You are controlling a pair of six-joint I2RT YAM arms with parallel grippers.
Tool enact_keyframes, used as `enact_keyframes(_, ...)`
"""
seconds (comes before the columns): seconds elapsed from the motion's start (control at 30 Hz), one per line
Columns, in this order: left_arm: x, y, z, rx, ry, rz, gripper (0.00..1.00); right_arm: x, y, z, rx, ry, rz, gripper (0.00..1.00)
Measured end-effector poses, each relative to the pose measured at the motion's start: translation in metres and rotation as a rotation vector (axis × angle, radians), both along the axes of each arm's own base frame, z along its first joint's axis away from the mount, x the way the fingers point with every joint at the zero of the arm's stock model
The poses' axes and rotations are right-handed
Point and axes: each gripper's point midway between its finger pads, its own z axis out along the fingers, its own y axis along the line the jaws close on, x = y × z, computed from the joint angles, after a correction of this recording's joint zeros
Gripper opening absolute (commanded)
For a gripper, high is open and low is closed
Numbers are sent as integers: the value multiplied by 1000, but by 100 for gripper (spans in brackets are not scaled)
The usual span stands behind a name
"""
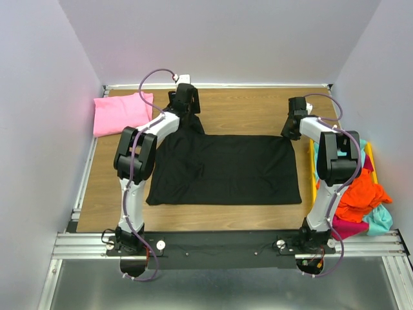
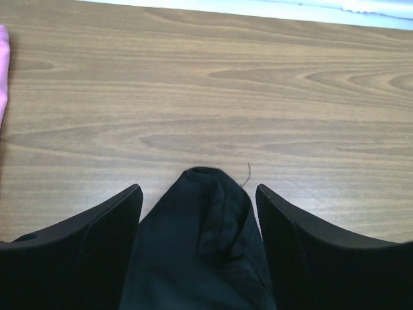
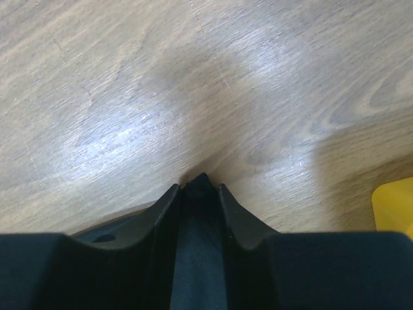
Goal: Fold and stack the t-shirts
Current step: Fold the tshirt
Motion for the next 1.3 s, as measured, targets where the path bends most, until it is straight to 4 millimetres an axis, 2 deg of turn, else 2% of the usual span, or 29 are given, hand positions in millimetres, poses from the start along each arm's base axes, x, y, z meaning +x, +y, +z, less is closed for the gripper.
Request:
enact_keyframes(0.17, 12, -4, -13, 11, 22, 0, 69, 1, 0, 0, -1, -1, 1, 29)
enact_keyframes(0.43, 16, -3, -41, 45, 95, 11, 65, 1, 0, 0, 0, -2, 1, 28)
enact_keyframes(0.77, 14, -3, -44, 47, 110, 13, 64, 1, 0, 0, 2, -3, 2, 28)
enact_keyframes(1.03, 23, -7, -56, 52, 131, 14, 58, 1, 2, 0, 11, -5, 10, 27)
enact_keyframes(1.13, 28, -8, -59, 53, 135, 15, 50, 2, 3, 0, 15, -5, 13, 27)
enact_keyframes(1.3, 27, -8, -68, 59, 159, 17, 30, 2, 4, 0, 20, -6, 16, 27)
